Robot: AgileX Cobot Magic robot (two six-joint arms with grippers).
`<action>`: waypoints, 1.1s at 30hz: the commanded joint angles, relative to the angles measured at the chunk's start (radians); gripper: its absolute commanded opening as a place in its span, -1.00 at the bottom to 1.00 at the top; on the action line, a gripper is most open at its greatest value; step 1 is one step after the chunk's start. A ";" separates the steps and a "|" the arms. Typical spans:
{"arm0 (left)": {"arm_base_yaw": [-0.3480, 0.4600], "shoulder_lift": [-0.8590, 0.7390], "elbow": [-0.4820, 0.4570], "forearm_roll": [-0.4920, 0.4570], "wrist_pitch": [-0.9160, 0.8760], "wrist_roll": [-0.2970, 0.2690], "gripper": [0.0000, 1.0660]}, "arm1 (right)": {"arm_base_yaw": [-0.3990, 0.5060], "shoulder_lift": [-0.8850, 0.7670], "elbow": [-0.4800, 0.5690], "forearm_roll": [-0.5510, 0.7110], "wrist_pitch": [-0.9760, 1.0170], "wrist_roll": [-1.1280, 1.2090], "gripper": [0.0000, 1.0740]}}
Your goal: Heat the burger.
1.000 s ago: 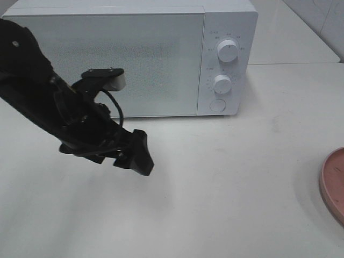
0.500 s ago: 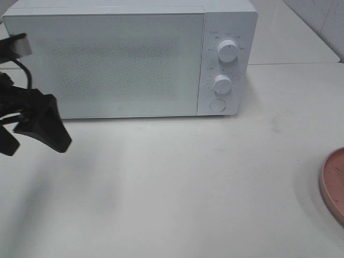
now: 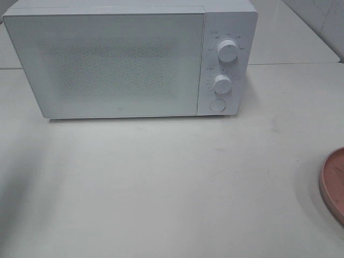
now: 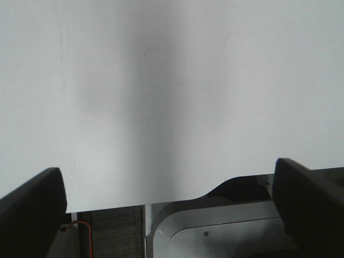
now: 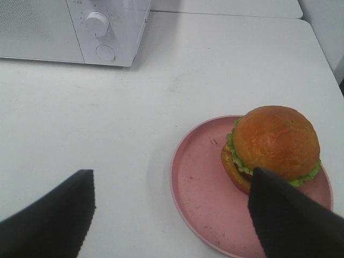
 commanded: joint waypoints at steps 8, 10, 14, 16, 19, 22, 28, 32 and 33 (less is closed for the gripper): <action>0.006 -0.279 0.186 0.033 0.007 -0.009 0.86 | -0.009 -0.027 0.003 0.000 -0.006 0.000 0.41; 0.006 -0.358 0.230 0.035 0.003 -0.009 0.86 | -0.009 -0.027 0.003 0.000 -0.006 0.000 0.41; 0.006 -0.436 0.272 0.036 -0.011 -0.009 0.86 | -0.009 -0.027 0.003 0.000 -0.006 0.000 0.41; 0.006 -0.494 0.299 0.035 -0.029 -0.009 0.86 | -0.009 -0.027 0.003 0.000 -0.006 0.000 0.41; 0.006 -0.573 0.338 0.035 -0.046 -0.009 0.86 | -0.009 -0.027 0.003 0.000 -0.006 0.000 0.41; 0.006 -0.651 0.383 0.035 -0.057 -0.009 0.86 | -0.009 -0.027 0.003 0.000 -0.006 0.000 0.41; 0.006 -0.846 0.383 0.035 -0.057 -0.011 0.86 | -0.009 -0.027 0.003 0.000 -0.006 0.000 0.41; 0.006 -0.929 0.383 0.035 -0.057 -0.010 0.86 | -0.009 -0.027 0.003 0.000 -0.006 0.000 0.41; 0.006 -0.984 0.383 0.037 -0.057 -0.009 0.86 | -0.009 -0.027 0.003 0.000 -0.006 0.000 0.41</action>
